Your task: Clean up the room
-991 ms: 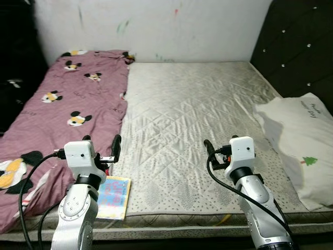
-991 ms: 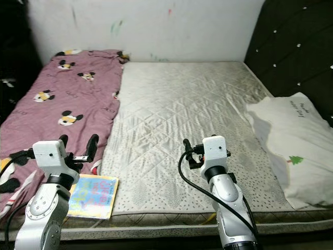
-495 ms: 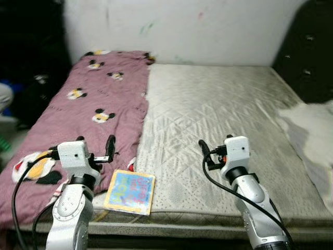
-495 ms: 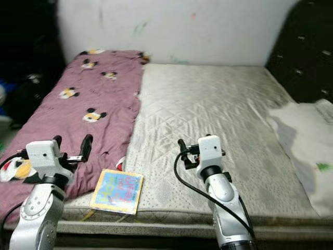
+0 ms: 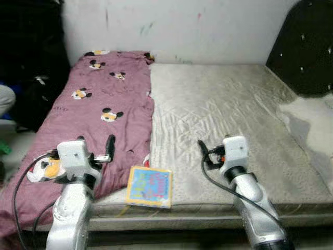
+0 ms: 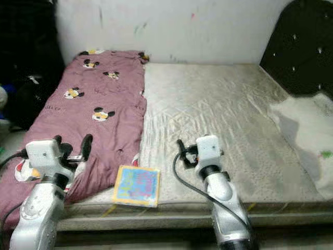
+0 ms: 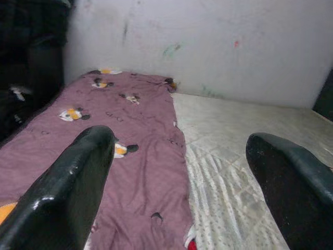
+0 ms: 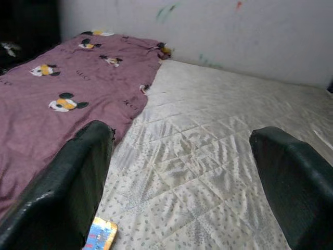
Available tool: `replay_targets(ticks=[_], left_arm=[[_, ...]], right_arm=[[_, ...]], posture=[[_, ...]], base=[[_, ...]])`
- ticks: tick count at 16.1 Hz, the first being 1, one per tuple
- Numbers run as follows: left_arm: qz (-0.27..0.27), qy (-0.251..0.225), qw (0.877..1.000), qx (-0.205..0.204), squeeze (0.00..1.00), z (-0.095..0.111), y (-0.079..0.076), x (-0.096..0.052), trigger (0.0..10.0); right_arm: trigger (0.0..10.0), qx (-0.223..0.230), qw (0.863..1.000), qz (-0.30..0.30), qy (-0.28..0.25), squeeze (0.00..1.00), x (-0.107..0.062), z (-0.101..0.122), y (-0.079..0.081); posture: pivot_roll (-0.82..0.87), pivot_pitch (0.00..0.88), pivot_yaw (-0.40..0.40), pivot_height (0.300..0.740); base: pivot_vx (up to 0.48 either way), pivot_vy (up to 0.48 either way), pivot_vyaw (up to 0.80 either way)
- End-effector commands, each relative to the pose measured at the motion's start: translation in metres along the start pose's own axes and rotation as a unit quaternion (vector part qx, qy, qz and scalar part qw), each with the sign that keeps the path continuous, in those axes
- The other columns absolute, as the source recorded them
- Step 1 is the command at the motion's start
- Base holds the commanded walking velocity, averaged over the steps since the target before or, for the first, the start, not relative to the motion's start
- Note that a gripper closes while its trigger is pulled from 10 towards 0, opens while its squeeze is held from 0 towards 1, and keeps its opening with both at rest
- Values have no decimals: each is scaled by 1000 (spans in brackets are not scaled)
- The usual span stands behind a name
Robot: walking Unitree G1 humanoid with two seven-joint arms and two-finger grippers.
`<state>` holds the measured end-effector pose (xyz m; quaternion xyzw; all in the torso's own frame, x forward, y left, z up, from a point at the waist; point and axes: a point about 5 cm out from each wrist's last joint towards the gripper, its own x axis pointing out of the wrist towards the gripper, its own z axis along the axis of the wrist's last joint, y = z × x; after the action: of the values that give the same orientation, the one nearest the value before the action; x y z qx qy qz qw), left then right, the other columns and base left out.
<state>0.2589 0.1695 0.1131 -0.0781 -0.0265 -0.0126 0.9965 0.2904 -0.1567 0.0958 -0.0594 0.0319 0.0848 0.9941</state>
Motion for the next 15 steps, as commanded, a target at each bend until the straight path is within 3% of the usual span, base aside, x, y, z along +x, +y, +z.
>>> replay_targets(ticks=[1, 6, 15], left_arm=[[4, -7, 1000, 7, 0, 4, 3, 1, 10000], [-29, -20, 999, 3, 0, 7, -3, 0, 10000], [-42, -21, 999, 0, 0, 8, -4, -1, 10000]], right_arm=[[10000, 4, 1000, -2, 3, 0, 2, 0, 1], [10000, 4, 1000, -2, 4, 0, 2, 0, 2], [10000, 2, 1000, 1, 5, 0, 3, -1, 3]], posture=[[-46, 0, 3, 740], [-48, 1, 3, 740], [-46, 6, 2, 740]], base=[[0, 480, 0], [0, 0, 0], [318, 0, 0]])
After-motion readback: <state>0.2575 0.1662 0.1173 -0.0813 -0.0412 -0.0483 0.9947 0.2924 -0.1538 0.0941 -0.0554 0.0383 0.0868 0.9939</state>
